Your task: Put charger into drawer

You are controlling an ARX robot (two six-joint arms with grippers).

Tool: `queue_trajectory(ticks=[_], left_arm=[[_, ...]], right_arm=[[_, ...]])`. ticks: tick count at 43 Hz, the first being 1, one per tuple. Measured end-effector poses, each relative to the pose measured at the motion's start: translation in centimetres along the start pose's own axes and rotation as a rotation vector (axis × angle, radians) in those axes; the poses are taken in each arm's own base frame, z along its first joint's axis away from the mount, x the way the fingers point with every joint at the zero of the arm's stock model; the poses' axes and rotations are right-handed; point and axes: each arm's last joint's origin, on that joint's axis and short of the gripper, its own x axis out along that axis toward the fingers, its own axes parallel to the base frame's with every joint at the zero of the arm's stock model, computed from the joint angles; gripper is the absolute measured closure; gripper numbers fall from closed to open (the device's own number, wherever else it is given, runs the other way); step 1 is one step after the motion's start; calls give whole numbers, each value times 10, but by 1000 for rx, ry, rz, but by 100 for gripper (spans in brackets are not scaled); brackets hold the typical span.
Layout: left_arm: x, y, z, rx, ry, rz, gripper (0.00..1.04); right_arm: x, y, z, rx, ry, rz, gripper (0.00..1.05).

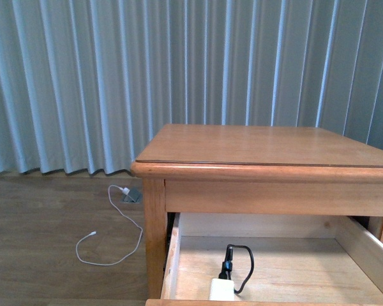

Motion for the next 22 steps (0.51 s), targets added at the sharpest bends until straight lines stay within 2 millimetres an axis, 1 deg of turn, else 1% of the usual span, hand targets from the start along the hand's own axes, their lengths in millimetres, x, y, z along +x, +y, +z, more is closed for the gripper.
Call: queue_trajectory(ticks=[7, 11, 14, 22], left_arm=[[-9, 5, -12, 3, -4, 0, 101], [-14, 11, -18, 9, -5, -24, 101], [-17, 16, -22, 9, -7, -1, 101], [-25, 17, -30, 9, -7, 2, 101]], right_arm=[[0, 0, 0, 0, 0, 0, 8], [0, 0, 0, 0, 0, 0, 8], [0, 0, 0, 0, 0, 0, 8], [0, 0, 0, 0, 0, -1, 8]])
